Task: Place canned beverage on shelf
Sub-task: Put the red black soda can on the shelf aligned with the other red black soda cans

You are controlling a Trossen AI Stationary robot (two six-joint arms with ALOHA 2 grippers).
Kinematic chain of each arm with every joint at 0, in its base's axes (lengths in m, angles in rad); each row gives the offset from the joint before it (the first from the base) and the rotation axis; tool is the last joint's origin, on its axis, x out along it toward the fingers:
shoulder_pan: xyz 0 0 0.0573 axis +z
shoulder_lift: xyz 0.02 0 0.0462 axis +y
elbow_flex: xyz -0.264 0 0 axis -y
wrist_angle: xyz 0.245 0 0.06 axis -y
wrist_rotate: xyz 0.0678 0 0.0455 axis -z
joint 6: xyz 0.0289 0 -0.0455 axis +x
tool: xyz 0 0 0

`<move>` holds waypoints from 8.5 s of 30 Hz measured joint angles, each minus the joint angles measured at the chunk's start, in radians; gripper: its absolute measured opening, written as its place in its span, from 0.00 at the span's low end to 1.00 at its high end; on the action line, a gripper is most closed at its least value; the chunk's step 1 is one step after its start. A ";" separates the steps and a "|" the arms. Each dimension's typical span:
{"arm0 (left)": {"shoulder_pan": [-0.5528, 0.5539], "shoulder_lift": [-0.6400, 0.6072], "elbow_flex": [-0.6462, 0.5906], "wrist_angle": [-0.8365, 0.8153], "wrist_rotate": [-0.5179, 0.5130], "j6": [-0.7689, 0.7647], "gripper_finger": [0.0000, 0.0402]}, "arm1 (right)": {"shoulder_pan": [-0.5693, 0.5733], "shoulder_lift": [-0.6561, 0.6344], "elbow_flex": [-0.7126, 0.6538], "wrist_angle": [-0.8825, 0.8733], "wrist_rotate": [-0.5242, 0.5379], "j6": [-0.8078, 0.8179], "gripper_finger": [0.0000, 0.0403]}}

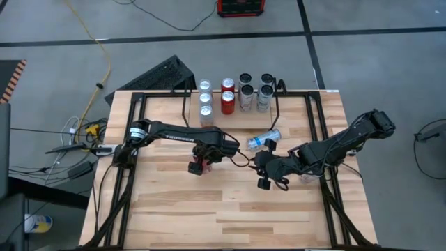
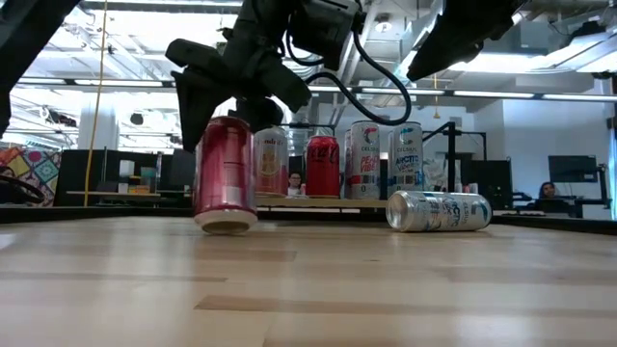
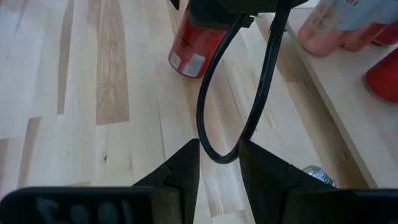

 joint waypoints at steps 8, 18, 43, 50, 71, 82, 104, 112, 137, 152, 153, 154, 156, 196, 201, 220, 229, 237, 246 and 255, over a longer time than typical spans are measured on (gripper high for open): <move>0.000 0.000 0.038 0.000 0.008 0.000 0.93 | 0.000 0.000 0.000 0.000 0.000 -0.007 0.34; 0.000 -0.053 0.094 0.002 0.004 -0.005 0.93 | 0.002 0.000 0.000 0.008 0.000 -0.006 0.34; 0.143 -1.407 -1.110 1.321 0.166 -0.034 0.93 | -0.045 0.354 0.077 0.687 -0.002 -0.181 0.34; 0.143 -1.668 -1.461 1.677 0.116 -0.051 0.93 | -0.088 0.439 0.187 0.665 -0.001 -0.183 0.35; 0.143 -2.061 -1.802 1.748 0.066 -0.141 0.93 | -0.219 0.444 0.240 0.599 -0.195 0.002 0.83; 0.143 -2.048 -1.810 1.607 0.010 -0.146 0.93 | -0.184 0.444 0.240 0.605 -0.071 -0.072 0.84; 0.143 -2.040 -1.812 1.605 0.012 -0.146 0.93 | -0.073 0.662 0.250 0.869 0.314 -0.019 0.83; 0.143 -2.039 -1.813 1.607 0.008 -0.146 0.93 | -0.070 0.707 0.247 0.900 0.343 0.017 0.83; 0.143 -2.039 -1.814 1.607 0.009 -0.146 0.93 | -0.072 0.760 0.251 0.961 0.351 -0.004 0.73; 0.143 -2.039 -1.814 1.607 0.012 -0.146 0.93 | -0.096 0.641 0.246 0.802 0.333 -0.038 0.70; 0.143 -2.039 -1.814 1.607 0.012 -0.146 0.93 | -0.101 0.626 0.245 0.772 0.332 -0.030 0.70; 0.143 -2.039 -1.814 1.607 0.012 -0.146 0.93 | -0.106 0.610 0.236 0.754 0.331 -0.027 0.70; 0.143 -2.039 -1.814 1.607 0.012 -0.146 0.93 | -0.119 0.580 0.209 0.754 0.327 -0.024 0.70; 0.143 -2.039 -1.814 1.607 0.010 -0.146 0.93 | -0.633 0.345 -0.095 1.032 -0.324 -0.419 0.70; 0.143 -2.039 -1.814 1.607 0.010 -0.146 0.93 | -0.665 0.345 -0.095 1.033 -0.325 -0.422 0.70; 0.143 -2.039 -1.814 1.607 0.010 -0.146 0.93 | -0.707 0.344 -0.093 1.005 -0.367 -0.362 0.70; 0.143 -2.039 -1.814 1.607 0.010 -0.146 0.93 | -0.708 0.344 -0.093 1.000 -0.365 -0.373 0.73; 0.143 -2.039 -1.814 1.607 0.010 -0.146 0.93 | -0.714 0.342 -0.092 0.984 -0.363 -0.371 0.75; 0.143 -2.039 -1.814 1.607 0.010 -0.146 0.93 | -0.715 0.342 -0.092 0.980 -0.362 -0.373 0.76; 0.143 -2.039 -1.814 1.607 0.010 -0.146 0.93 | -0.715 0.342 -0.092 0.978 -0.364 -0.373 0.76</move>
